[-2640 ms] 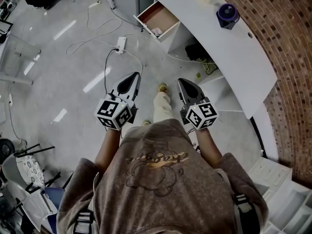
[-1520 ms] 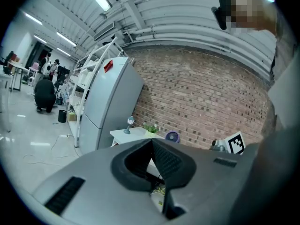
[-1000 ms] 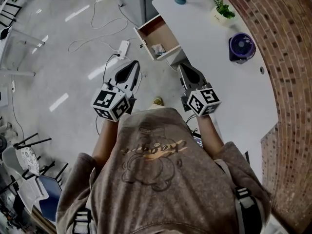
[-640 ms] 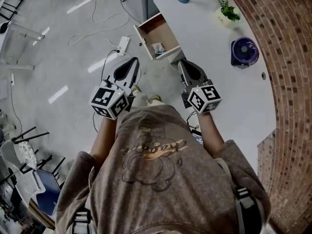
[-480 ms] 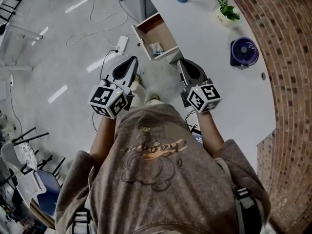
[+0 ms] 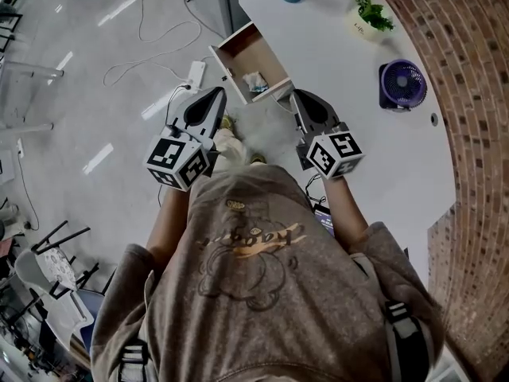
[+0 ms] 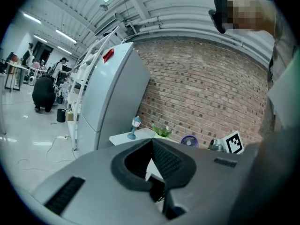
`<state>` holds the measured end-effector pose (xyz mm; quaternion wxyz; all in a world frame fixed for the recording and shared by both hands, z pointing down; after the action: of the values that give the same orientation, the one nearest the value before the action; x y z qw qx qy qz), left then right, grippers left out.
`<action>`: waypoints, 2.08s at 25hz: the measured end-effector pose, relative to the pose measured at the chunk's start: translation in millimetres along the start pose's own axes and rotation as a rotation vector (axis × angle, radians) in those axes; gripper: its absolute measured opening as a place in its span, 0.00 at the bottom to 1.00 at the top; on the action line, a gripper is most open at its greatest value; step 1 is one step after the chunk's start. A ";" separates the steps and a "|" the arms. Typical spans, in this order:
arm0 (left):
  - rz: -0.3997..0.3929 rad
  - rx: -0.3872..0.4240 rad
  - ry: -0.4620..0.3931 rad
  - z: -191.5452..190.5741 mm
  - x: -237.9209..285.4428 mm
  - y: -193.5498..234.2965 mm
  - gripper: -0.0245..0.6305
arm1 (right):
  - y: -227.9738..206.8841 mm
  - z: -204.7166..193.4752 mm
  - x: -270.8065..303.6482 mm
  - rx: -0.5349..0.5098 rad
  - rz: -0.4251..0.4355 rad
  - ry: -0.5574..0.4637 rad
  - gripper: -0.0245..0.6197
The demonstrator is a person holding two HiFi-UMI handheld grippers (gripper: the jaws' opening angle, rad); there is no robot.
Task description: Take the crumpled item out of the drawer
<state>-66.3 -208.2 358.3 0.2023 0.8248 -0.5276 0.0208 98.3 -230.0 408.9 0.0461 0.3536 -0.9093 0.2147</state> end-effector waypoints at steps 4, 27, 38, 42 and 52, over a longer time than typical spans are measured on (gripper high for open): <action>-0.033 0.002 0.030 4.3 16.2 17.5 0.05 | -5.2 1.3 19.8 0.011 -0.025 0.010 0.03; -0.199 0.002 0.173 -44.4 124.3 79.0 0.05 | -54.7 -23.6 106.6 0.001 -0.067 0.069 0.03; -0.241 -0.026 0.223 -83.8 166.6 104.8 0.05 | -79.6 -50.2 130.4 0.009 -0.118 0.077 0.03; -0.261 -0.027 0.245 -99.4 175.0 108.4 0.05 | -83.6 -59.9 132.3 0.013 -0.143 0.076 0.03; -0.289 -0.029 0.263 -129.7 187.3 110.2 0.05 | -83.4 -96.3 133.2 0.056 -0.171 0.079 0.03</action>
<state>-57.0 -363.3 558.1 0.2821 0.8791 -0.3730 0.0915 47.7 -327.1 557.1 0.0902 0.4225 -0.8668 0.2492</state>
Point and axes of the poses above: the fingertips, and each gripper's own axes: x forward along the fingers, y to its left, z out of its top, the point moved 1 cm from there along -x, backward along the fingers, and after that the axes turned 6 degrees about z, right-handed, at the moved point
